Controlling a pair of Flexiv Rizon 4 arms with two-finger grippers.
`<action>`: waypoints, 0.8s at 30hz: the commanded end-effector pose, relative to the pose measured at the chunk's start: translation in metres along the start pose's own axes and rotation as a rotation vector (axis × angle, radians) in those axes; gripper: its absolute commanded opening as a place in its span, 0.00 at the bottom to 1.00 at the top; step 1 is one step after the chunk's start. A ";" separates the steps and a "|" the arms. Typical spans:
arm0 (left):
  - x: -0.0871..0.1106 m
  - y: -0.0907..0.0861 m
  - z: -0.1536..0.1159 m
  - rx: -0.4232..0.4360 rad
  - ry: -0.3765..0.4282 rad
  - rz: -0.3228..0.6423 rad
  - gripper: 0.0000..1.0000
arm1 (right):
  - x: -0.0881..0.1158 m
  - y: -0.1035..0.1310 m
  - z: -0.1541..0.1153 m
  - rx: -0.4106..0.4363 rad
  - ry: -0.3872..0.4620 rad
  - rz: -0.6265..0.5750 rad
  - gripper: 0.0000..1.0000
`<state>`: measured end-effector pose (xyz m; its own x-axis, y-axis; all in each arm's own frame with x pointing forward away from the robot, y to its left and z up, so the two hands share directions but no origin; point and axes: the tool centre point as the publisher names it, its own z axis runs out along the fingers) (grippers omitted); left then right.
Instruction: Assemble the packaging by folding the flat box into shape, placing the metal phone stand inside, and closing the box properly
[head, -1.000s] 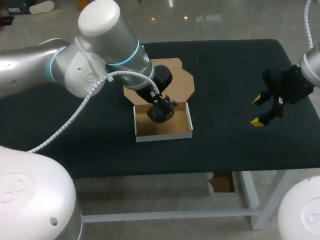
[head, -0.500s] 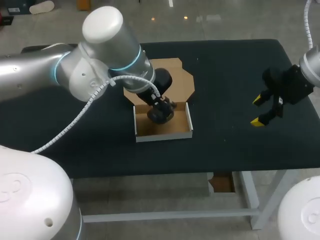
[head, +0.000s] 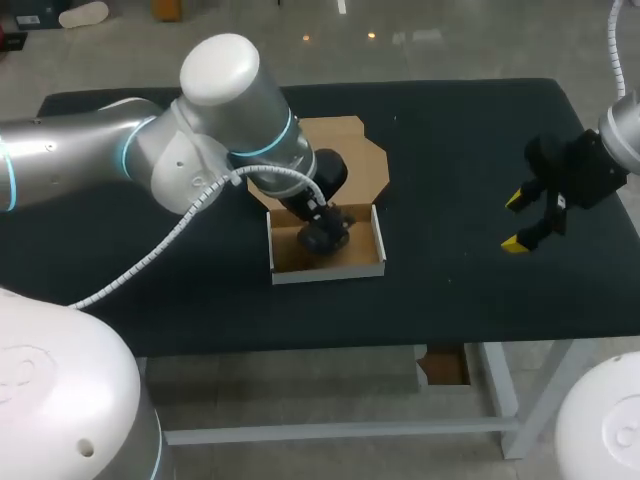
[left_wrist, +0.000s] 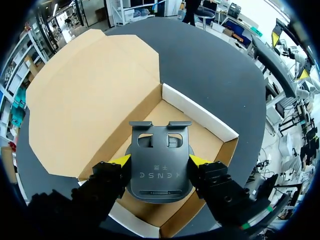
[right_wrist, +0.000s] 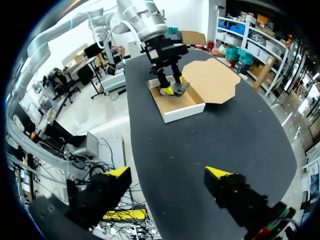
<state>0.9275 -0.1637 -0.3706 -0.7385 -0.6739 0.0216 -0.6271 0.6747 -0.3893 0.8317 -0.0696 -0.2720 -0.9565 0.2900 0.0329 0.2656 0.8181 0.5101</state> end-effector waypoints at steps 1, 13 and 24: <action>0.001 -0.003 0.008 -0.005 -0.004 -0.004 0.00 | 0.000 -0.001 -0.001 -0.004 0.004 -0.002 1.00; -0.001 0.000 0.021 -0.013 -0.028 -0.014 0.00 | 0.000 -0.001 -0.001 -0.004 0.004 -0.002 1.00; -0.002 0.004 0.025 -0.020 -0.029 -0.024 0.00 | 0.000 -0.001 -0.001 -0.004 0.004 -0.002 1.00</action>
<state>0.9322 -0.1659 -0.3944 -0.7191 -0.6949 0.0098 -0.6472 0.6645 -0.3736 0.8317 -0.0696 -0.2721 -0.9565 0.2900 0.0329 0.2656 0.8181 0.5101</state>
